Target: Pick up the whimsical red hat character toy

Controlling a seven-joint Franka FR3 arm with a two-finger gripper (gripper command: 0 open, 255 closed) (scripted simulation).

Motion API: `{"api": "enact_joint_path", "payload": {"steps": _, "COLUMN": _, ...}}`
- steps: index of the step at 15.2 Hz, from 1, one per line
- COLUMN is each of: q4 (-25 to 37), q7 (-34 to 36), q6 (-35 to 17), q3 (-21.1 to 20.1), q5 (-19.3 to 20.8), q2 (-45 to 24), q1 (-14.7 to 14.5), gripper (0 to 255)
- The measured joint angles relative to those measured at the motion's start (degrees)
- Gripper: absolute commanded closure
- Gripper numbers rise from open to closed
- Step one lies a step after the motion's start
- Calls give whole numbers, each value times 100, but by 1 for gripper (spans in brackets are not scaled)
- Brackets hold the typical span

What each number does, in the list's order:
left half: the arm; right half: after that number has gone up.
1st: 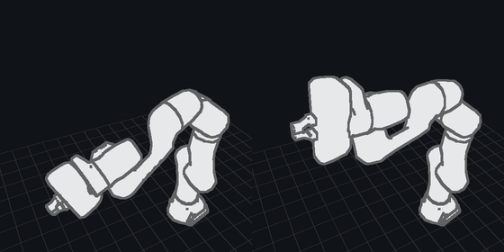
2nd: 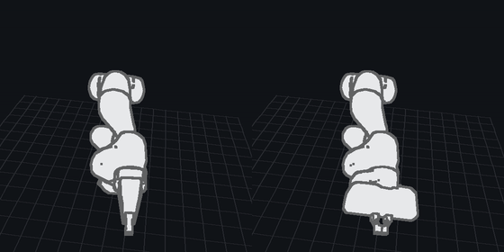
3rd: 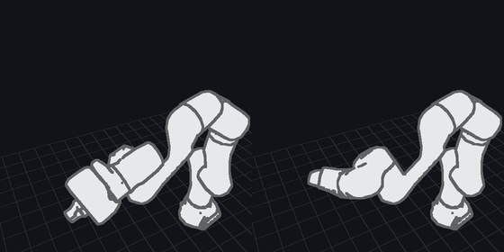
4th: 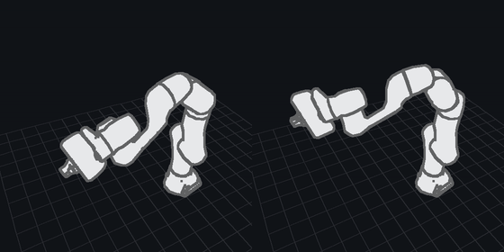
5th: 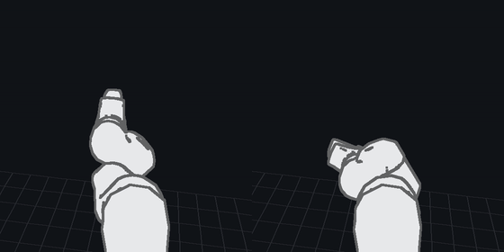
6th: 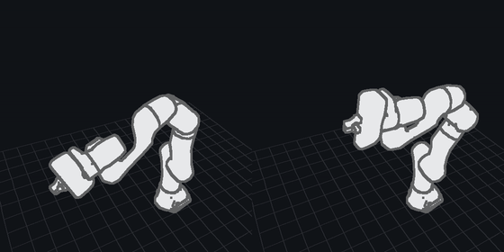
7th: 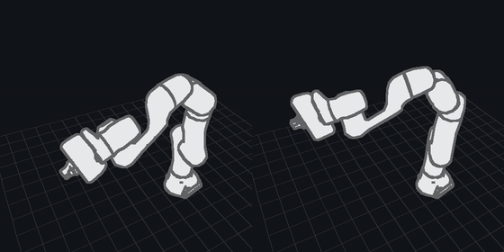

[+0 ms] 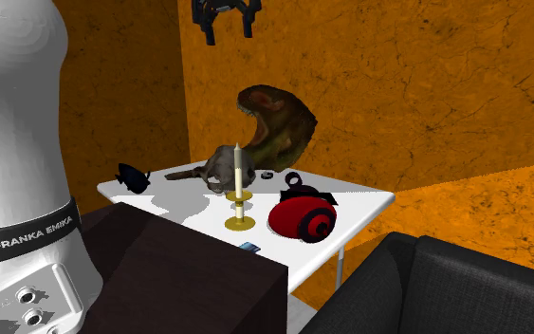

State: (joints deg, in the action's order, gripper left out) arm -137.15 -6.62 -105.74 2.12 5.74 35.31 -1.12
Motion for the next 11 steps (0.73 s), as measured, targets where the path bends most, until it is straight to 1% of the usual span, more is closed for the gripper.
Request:
{"api": "enact_joint_path", "payload": {"steps": 7, "q4": 13, "q7": -645, "q6": -1174, "q3": 261, "q5": 147, "q2": -1245, "q1": -73, "gripper": 0}}
{"api": "enact_joint_path", "payload": {"steps": 11, "q4": 168, "q7": -1060, "q6": -1813, "q3": 411, "q5": 185, "q2": -2063, "q1": -89, "gripper": 0}}
